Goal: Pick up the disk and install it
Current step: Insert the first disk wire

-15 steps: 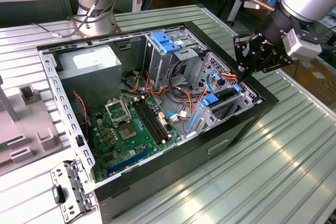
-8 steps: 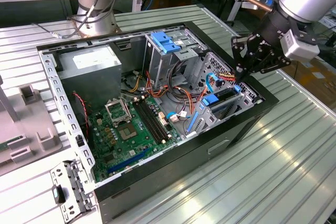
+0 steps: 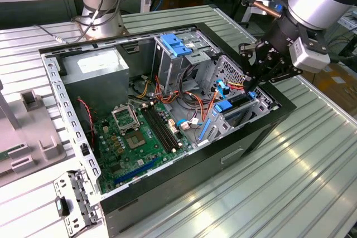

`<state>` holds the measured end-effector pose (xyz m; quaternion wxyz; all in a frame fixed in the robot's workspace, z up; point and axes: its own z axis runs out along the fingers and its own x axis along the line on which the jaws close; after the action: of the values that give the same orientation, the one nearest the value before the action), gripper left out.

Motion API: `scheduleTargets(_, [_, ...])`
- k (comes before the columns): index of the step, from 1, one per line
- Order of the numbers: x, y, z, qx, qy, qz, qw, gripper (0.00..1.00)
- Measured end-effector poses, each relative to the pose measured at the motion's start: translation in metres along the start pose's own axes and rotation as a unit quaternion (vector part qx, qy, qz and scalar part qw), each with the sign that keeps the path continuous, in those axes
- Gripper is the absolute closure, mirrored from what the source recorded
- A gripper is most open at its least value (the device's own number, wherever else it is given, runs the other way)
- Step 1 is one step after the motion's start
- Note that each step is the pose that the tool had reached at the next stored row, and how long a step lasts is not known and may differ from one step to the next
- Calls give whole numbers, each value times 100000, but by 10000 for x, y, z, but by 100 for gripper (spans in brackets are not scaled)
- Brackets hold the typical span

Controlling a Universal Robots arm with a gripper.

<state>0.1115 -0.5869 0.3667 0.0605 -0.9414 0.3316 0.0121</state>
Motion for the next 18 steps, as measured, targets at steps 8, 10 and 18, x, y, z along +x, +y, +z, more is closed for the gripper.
scheduleTargets(8, [1,4,31,0,9,62,100000,83])
scheduleTargets(10, [2,4,32,31,53,503,99999,83])
scheduleTargets(18, [1,4,32,208,354,3322,99944,83])
